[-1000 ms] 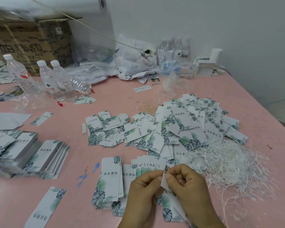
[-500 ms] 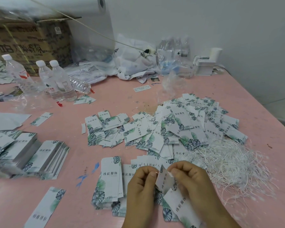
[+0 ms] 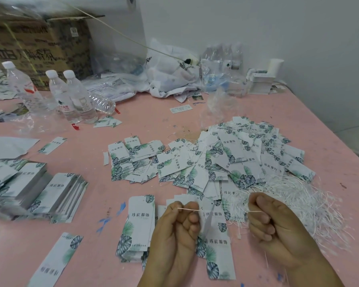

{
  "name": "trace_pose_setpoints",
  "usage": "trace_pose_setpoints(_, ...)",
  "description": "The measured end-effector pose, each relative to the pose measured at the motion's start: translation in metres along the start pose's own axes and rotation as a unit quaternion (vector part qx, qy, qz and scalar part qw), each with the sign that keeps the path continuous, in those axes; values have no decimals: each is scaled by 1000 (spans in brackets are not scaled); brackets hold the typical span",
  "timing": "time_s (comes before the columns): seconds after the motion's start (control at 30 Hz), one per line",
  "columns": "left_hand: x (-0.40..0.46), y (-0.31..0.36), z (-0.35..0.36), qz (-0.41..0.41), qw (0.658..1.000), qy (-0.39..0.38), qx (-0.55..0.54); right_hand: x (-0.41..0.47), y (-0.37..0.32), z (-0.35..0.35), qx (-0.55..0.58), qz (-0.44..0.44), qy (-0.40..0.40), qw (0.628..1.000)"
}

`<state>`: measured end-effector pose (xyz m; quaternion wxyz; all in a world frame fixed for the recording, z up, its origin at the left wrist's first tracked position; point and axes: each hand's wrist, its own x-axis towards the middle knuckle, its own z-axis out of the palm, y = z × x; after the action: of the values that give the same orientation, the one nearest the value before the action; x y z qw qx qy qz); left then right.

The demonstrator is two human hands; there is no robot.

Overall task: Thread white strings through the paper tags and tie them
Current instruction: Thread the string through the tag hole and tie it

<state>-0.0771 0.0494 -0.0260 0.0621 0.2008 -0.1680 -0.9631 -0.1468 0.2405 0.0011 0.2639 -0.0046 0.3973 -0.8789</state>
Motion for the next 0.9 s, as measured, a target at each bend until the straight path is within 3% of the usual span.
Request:
trace_pose_setpoints(0.1,-1,3,0,-17,1000,5,1,-5,-2,-1,4,47,-38,998)
trace_pose_setpoints(0.2,-3,5,2,-26,1000,11,-4,-5,-3,-8,26,89,-137,986)
trace_pose_setpoints(0.33,-4,9,5,-18,999,12,-23,-3,-2,-8,113,76,-204,970)
trace_pose_setpoints(0.53,-1,-1,-3,49,995,-26,79,1,6,-5,145,58,-187,970)
trace_pose_setpoints(0.57,-1,-4,-4,69,991,-35,107,3,7,-5,128,64,-164,976)
trace_pose_setpoints(0.67,-4,-9,-9,122,965,-57,227,4,15,-5,-18,-2,12,1000)
trace_pose_setpoints(0.73,-6,-12,-13,158,929,-63,328,3,23,1,-91,-47,38,994)
trace_pose_setpoints(0.8,-8,-15,-16,197,897,-82,386,1,31,4,-213,-119,45,969)
trace_pose_setpoints(0.9,-11,-17,-18,248,863,-102,428,-4,37,7,-389,-248,56,885)
